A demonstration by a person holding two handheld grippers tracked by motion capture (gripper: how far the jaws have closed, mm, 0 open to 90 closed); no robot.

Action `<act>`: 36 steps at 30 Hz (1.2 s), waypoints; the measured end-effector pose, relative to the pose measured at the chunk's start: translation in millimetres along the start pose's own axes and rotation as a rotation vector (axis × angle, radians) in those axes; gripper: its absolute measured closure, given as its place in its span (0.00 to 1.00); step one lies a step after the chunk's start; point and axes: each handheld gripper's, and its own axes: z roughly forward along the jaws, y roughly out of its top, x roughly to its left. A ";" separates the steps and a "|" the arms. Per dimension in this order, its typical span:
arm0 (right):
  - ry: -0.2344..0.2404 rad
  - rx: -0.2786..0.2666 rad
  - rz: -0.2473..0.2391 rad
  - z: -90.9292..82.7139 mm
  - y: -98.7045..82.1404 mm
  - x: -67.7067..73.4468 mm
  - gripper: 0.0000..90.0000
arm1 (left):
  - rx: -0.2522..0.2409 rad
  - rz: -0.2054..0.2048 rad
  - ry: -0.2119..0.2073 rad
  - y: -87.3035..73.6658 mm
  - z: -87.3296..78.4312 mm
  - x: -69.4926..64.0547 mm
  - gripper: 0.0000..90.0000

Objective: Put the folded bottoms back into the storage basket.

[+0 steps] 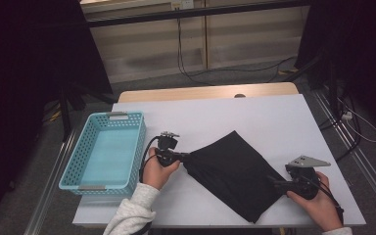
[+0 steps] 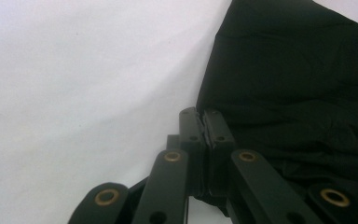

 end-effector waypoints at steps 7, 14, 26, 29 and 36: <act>0.043 -0.005 0.007 -4.3 -2.6 7.0 0.49 | 0.009 0.008 -0.002 -0.2 -1.4 -0.7 0.98; 0.069 -0.025 0.043 -4.3 -5.7 9.8 0.67 | 0.016 0.002 -0.007 -2.3 -0.8 -0.7 0.98; 0.152 -0.024 0.077 2.3 2.0 15.2 0.90 | 0.000 -0.012 0.018 7.4 -12.1 7.2 0.98; 0.153 -0.027 0.043 8.2 9.3 19.8 0.90 | -0.020 -0.025 0.048 11.1 -18.1 13.2 0.98; 0.148 -0.030 0.021 18.8 19.2 29.2 0.90 | -0.065 -0.031 0.060 5.8 -23.3 14.9 0.85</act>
